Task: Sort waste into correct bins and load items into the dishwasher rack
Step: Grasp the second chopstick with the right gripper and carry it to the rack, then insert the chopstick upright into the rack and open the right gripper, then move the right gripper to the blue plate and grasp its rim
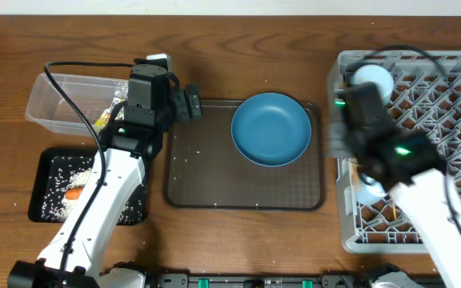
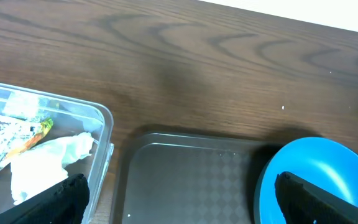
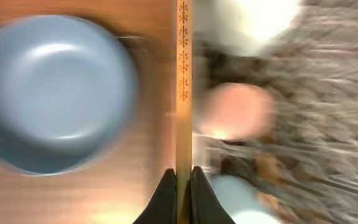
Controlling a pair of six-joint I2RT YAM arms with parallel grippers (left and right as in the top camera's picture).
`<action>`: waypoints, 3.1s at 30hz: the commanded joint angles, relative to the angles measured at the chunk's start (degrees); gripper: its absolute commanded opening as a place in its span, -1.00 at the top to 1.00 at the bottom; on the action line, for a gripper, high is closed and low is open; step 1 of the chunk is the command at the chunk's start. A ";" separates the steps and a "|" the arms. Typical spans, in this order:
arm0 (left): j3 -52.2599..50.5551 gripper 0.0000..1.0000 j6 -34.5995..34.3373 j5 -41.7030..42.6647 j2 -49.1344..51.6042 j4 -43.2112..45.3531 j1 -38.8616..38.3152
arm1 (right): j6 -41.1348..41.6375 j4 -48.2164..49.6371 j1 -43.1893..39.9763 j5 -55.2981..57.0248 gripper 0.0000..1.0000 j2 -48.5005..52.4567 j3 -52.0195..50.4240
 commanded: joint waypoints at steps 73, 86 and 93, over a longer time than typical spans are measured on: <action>-0.07 -0.96 -0.26 -0.52 -0.46 -0.07 0.20 | -7.39 9.55 -17.73 -33.66 0.46 8.50 2.14; -0.07 -0.96 -0.26 -0.52 -0.46 -0.07 0.20 | -2.19 21.11 -4.66 -25.35 0.35 19.54 -0.72; -0.07 -0.96 -0.26 -0.52 -0.46 -0.04 0.20 | 1.64 23.93 -1.77 -16.70 0.20 27.36 -0.72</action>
